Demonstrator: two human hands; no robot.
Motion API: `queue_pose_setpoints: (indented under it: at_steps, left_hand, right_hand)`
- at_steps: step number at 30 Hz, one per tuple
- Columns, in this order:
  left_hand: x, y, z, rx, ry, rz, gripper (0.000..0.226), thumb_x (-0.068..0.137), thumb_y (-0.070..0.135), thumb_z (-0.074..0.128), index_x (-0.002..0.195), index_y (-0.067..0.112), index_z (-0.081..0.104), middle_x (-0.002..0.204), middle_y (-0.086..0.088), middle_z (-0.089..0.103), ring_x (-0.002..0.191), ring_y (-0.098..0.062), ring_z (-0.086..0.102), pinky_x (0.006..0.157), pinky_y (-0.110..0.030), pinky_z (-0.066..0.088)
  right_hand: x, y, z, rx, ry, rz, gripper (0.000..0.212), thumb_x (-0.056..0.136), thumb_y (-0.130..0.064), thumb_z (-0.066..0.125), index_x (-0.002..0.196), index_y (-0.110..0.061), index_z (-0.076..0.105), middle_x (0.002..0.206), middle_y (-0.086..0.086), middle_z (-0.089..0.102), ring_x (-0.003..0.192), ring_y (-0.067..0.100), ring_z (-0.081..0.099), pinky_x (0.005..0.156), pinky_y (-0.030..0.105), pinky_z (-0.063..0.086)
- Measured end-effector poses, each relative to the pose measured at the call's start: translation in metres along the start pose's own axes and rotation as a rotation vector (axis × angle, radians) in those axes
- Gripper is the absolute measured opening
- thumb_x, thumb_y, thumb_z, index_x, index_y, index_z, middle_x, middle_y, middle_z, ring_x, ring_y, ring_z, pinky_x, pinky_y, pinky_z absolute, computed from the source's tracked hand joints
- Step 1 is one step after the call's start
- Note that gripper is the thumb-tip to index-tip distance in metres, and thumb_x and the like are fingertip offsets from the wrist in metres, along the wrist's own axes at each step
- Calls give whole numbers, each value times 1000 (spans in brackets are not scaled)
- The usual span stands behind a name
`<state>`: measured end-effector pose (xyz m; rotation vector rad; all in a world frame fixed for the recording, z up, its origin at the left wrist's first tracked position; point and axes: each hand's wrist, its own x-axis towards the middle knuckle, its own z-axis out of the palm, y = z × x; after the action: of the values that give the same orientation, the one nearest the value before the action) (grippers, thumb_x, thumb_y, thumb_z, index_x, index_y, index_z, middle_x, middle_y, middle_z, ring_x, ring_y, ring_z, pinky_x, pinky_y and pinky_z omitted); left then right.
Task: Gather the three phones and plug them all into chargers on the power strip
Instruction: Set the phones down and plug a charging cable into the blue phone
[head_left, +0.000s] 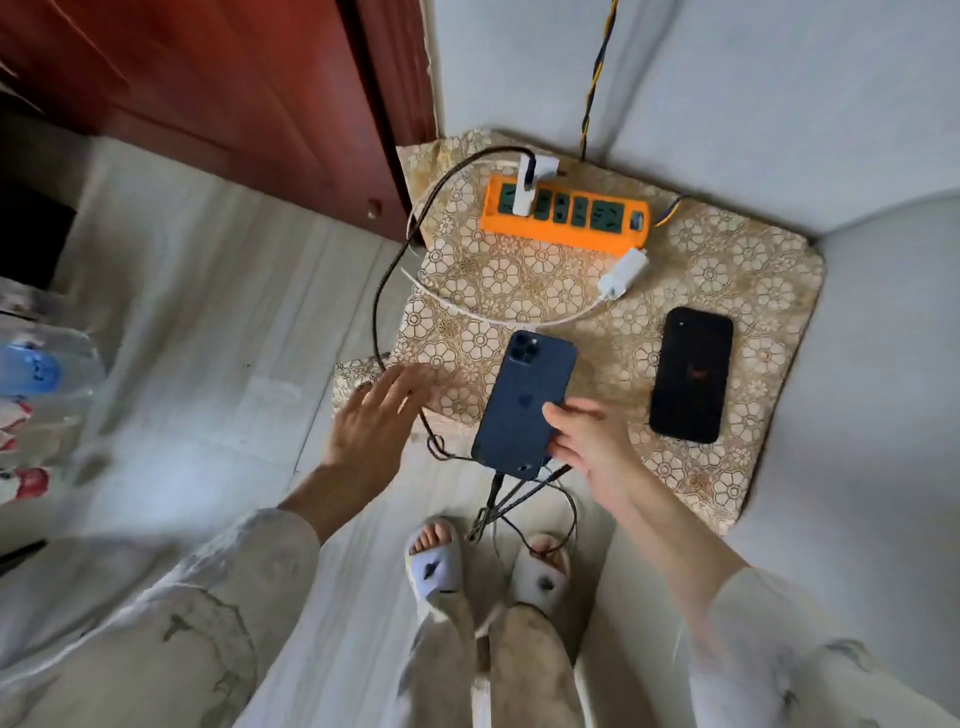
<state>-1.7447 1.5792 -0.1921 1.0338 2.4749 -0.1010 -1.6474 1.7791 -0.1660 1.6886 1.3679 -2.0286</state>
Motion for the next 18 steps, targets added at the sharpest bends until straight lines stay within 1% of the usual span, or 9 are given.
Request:
queue_pose_setpoints:
  at_steps: [2,4,6,9,10,11,13,15,18]
  left_hand:
    - [-5,-15,-4,-26,34,-71,69,81,-4,39,143,16,20,151,-10,26,140,-26,22,113,-41,21]
    - [-2,-28,-10,-64,24,-167,62,81,-1,40,141,11,27,147,-14,32,138,-28,24,115,-42,16]
    - [3,-39,-14,-144,27,-213,58,81,-1,41,138,7,32,146,-14,34,137,-28,27,115,-42,17]
    - [9,-38,-20,-369,65,-159,56,85,0,40,139,11,30,147,-10,34,130,-29,40,106,-42,36]
    - [11,-34,-19,-418,59,-102,55,89,5,40,141,14,26,150,-7,30,132,-27,39,106,-41,37]
    - [12,-29,-18,-447,43,-40,54,92,13,40,143,16,22,152,-4,25,135,-24,34,108,-38,34]
    - [16,-21,-12,-470,-1,22,57,94,29,38,145,17,14,155,-2,16,141,-18,20,113,-34,24]
    - [19,-17,-5,-441,-35,-2,63,93,36,38,145,16,9,156,-2,9,144,-16,9,117,-34,18]
    - [18,-12,0,-376,15,-46,63,93,35,39,144,12,11,156,-7,7,144,-20,5,118,-34,12]
  right_hand:
    - [6,3,14,-33,-17,29,16,83,-1,62,75,-15,60,92,12,65,81,25,64,54,21,54]
    - [12,3,30,-63,-52,83,7,83,-3,62,84,-9,61,99,14,66,85,26,65,63,27,54]
    - [16,1,47,-89,-61,109,17,82,-3,63,99,-3,60,105,16,66,89,28,65,72,33,54]
    - [22,-9,70,-72,-70,112,20,83,-2,62,102,-6,57,101,15,64,85,28,65,69,32,53]
    - [26,-14,77,-59,-68,114,22,84,-3,62,105,-6,57,98,13,63,83,26,64,66,30,53]
    - [30,-20,82,-44,-64,118,25,84,-4,61,109,-5,56,99,12,62,80,22,63,66,28,52]
    - [40,-30,89,-14,-55,125,31,85,-4,60,116,-4,55,109,14,62,84,21,59,71,29,50]
    - [50,-37,94,-22,-22,104,33,84,-4,62,116,-3,56,117,17,61,89,23,58,73,30,51]
    - [57,-39,101,-155,56,-6,31,80,-6,66,110,-1,60,112,19,65,83,25,62,71,33,54]
